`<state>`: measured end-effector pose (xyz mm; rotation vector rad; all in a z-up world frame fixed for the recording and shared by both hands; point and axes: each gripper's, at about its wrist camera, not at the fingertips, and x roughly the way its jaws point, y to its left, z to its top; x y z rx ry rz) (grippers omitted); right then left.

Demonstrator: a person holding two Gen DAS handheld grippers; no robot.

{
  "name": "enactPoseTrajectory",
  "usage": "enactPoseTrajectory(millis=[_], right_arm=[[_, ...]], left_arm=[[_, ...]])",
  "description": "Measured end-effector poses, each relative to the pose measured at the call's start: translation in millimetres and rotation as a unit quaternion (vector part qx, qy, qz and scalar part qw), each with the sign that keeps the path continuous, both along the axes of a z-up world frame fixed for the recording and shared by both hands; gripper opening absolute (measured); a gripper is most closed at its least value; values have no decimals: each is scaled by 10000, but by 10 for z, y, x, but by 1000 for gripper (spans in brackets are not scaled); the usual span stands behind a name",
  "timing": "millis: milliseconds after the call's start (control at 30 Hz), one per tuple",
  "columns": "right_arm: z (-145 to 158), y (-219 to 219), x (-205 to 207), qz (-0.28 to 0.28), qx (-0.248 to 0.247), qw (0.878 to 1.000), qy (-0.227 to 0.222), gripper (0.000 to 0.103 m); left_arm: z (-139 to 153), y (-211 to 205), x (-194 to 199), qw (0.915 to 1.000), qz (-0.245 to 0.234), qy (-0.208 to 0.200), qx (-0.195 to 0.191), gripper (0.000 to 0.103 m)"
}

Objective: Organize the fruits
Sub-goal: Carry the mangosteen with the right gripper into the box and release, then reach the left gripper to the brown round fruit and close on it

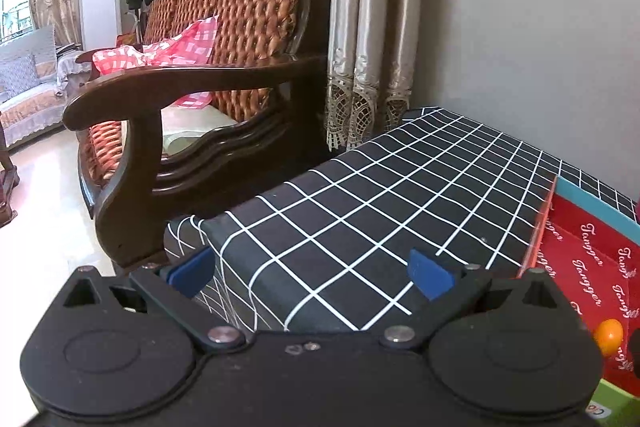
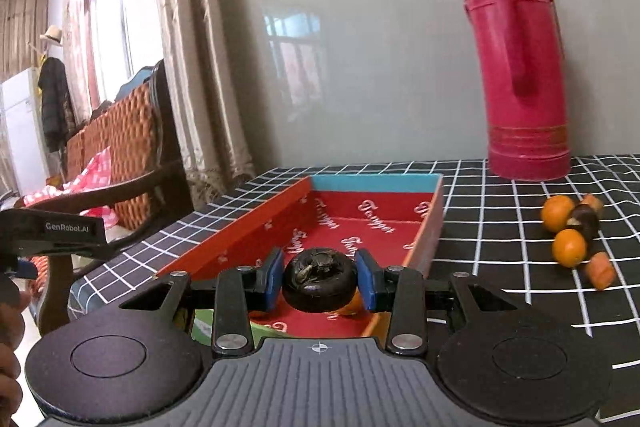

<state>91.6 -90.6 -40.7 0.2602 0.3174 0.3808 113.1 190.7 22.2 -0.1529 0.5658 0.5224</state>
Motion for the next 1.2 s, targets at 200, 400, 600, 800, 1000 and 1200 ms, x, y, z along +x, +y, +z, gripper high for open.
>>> enactPoseTrajectory(millis=[200, 400, 600, 800, 1000, 1200], right_arm=[[-22, 84, 4, 166, -54, 9998, -20, 81], [78, 49, -202, -182, -262, 9980, -554, 103], [146, -169, -299, -1140, -523, 9898, -675, 103], [162, -481, -378, -3118, -1360, 9388, -544, 103], [98, -1043, -483, -4995, -1720, 8490, -106, 103], [19, -1630, -664, -6316, -1911, 7504, 390, 103]], left_arm=[[8, 41, -5, 10000, 44, -9, -27, 97], [12, -2, 7, 10000, -20, -15, -18, 97], [18, -242, 26, 9996, -259, -50, 105, 97], [72, -781, 5, 9943, -947, -333, 364, 97], [32, -1549, -46, 9743, -2121, -555, 526, 97], [-151, -2393, -141, 9370, -3369, -607, 698, 97]])
